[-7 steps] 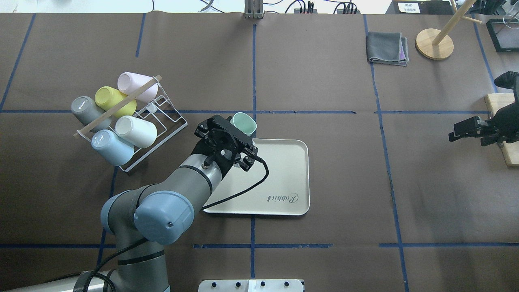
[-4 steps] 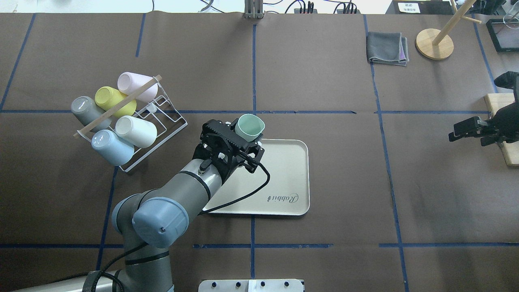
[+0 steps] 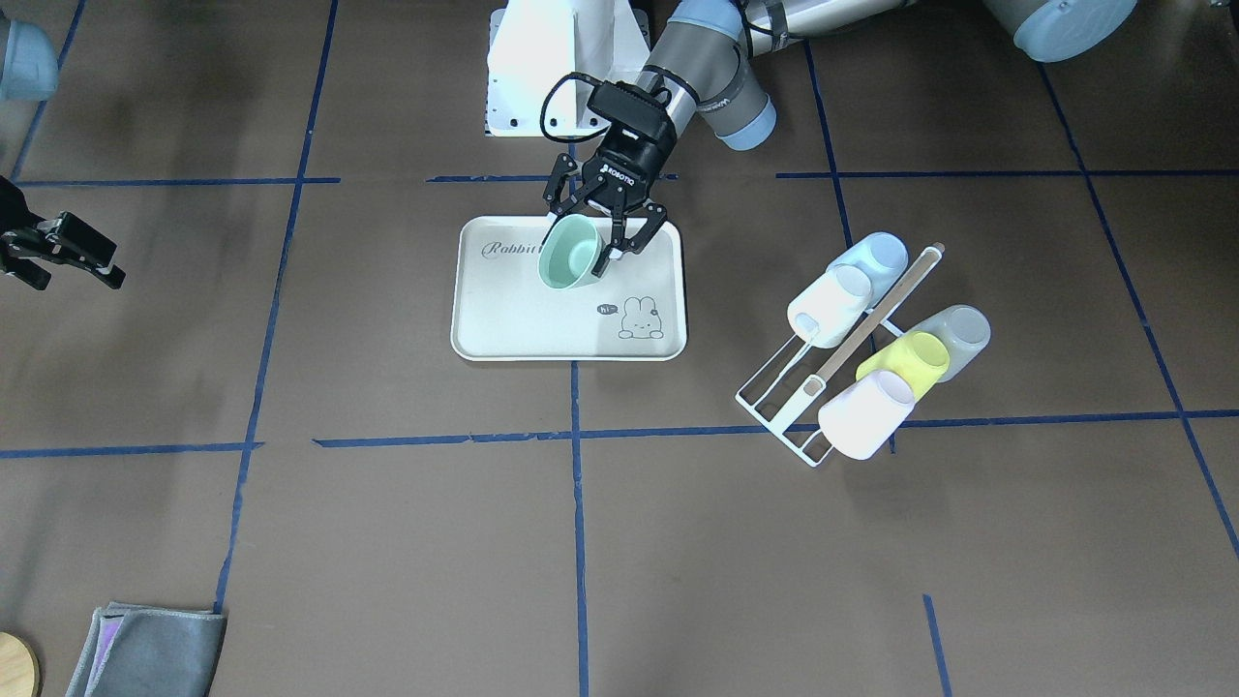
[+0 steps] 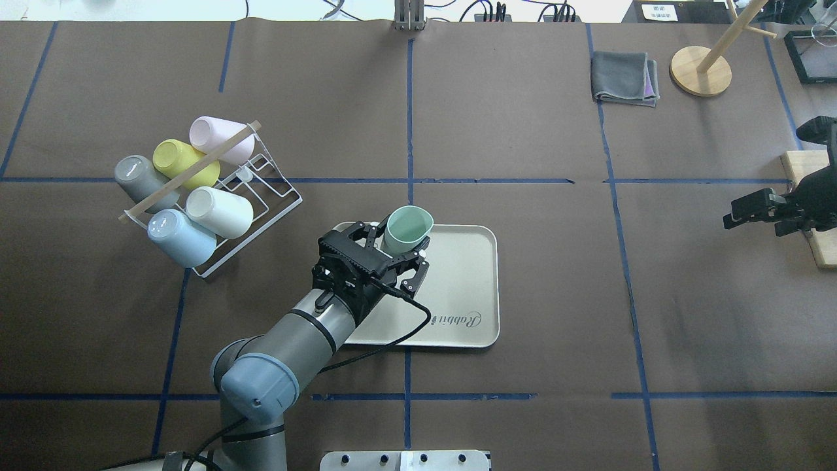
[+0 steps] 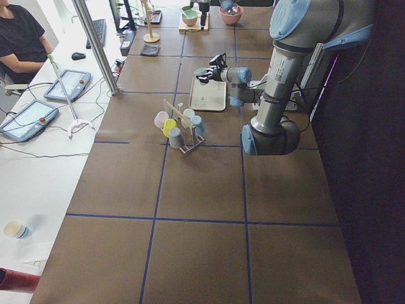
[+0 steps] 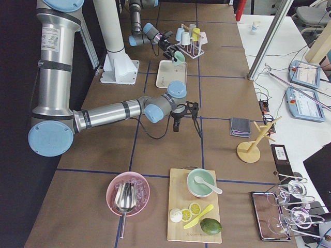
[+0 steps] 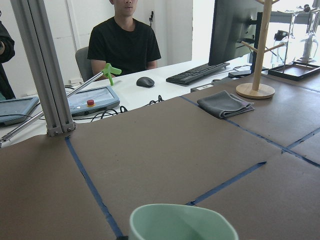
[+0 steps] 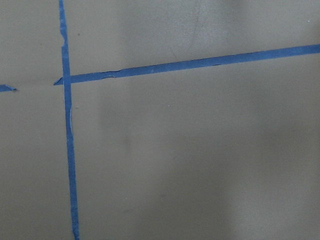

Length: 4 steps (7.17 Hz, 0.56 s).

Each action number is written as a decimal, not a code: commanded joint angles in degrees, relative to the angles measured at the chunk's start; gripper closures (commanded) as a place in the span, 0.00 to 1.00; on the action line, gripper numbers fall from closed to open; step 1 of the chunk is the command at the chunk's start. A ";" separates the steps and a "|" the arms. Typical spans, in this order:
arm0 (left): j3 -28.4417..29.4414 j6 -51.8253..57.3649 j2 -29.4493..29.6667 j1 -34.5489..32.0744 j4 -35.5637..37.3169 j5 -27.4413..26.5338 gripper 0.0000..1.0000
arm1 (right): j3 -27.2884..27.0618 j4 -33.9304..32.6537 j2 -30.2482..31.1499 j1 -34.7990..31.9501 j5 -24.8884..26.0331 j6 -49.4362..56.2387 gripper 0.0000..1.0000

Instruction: Pick up and place green cup on tray

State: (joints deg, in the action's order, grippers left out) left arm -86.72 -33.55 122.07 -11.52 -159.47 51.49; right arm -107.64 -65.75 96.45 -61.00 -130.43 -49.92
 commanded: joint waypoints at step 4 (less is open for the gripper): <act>5.86 -0.11 3.17 2.99 -0.84 -4.73 0.52 | 0.33 0.00 -0.21 0.09 0.00 0.00 0.00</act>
State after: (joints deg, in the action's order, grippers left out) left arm -81.64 -33.66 124.75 -8.97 -160.28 47.03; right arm -107.37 -65.74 96.31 -60.91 -130.42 -49.92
